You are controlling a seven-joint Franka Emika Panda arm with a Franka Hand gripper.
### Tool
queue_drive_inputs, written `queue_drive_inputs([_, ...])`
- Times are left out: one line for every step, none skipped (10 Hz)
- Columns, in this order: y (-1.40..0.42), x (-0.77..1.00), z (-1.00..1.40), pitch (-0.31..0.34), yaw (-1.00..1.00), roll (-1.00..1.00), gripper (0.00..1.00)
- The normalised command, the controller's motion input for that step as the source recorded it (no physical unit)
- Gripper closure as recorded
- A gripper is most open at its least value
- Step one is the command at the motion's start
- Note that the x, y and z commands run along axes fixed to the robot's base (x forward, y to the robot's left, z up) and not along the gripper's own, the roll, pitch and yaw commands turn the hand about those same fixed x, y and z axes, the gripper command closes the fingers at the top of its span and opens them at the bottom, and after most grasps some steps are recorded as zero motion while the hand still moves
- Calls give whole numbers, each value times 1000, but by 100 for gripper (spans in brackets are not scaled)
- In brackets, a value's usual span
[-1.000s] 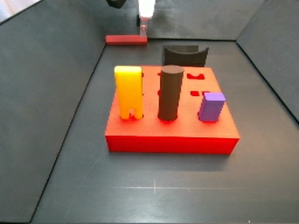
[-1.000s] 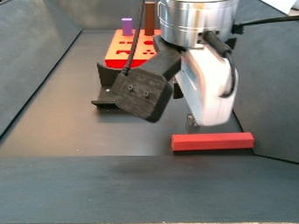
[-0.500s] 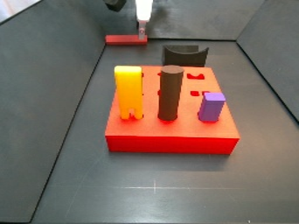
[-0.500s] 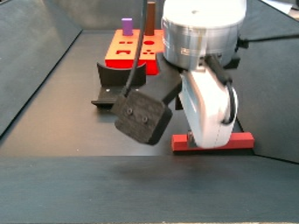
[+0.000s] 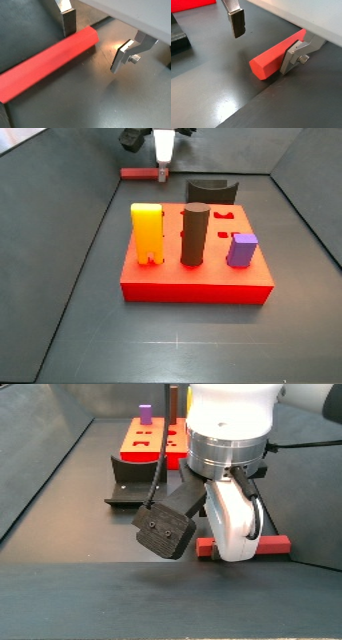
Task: Pick up the hexagon object. Move up. Place the hexagon object on the fixture. Regrasp the hexagon object. Move to above the board. Insert the hexagon object.
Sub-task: Pick up the hexagon object.
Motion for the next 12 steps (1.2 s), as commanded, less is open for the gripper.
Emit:
queue_drive_inputs([-214,-40,-306,-196,0,-194,0])
queue_drive_inputs([-137,-89,-226,-149,0,-154,0])
queue_drive_inputs([-51,-126,-49,-107,0,-141,0])
queue_drive_inputs([0,-171,14,-64,-171,-104,0])
queue_drive_inputs([0,-286,89,-57,-271,-81,0])
queue_drive_inputs([0,-591,123,-114,-417,-57,0])
queue_drive_inputs([9,-429,0,-134,-360,-67,0])
queue_drive_inputs([0,20,-37,-47,-29,-61,0])
queue_drive_inputs([0,186,-131,-33,-51,-43,0])
queue_drive_inputs([0,166,-206,-84,-74,-93,0])
queue_drive_inputs([0,100,-154,-80,-80,-111,0])
queue_drive_inputs([20,66,-263,-150,-71,-160,0])
